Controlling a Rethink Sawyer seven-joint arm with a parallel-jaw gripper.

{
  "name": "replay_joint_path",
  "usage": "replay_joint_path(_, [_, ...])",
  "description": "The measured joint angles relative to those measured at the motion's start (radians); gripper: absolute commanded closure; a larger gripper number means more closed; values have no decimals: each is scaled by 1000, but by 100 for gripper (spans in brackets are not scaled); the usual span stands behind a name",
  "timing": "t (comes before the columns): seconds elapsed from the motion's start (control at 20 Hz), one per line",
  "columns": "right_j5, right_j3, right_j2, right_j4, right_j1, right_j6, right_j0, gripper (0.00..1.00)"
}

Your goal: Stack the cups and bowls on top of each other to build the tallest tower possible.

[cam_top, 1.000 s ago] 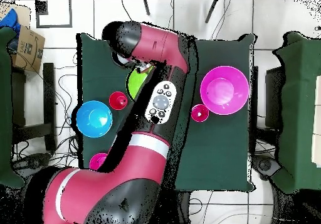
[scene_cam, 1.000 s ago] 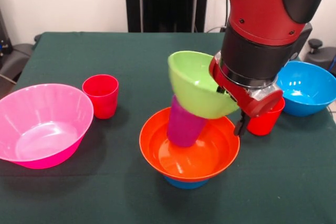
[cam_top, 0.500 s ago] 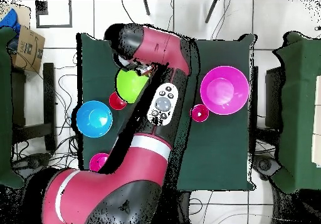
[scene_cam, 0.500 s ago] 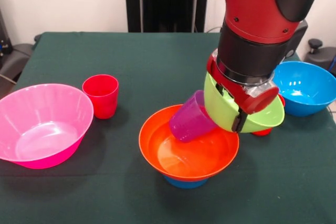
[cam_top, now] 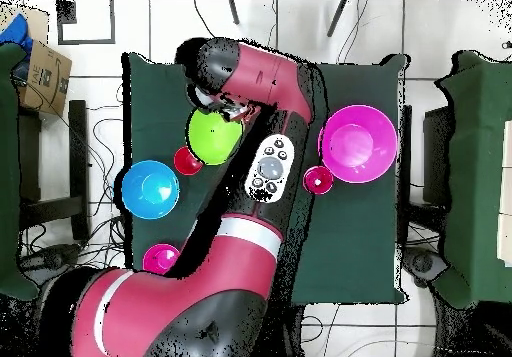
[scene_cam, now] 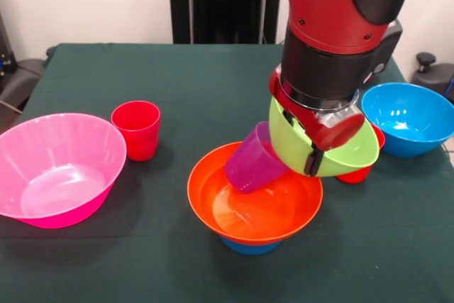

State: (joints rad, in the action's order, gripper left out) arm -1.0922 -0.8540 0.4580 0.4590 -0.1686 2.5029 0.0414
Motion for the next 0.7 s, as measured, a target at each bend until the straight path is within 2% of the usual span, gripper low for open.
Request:
replay_joint_path(0.4, [0,-6,-14,0,-5,0,-8,0])
replay_joint_path(0.7, [0,-53,-26,0,-32,0,-21,0])
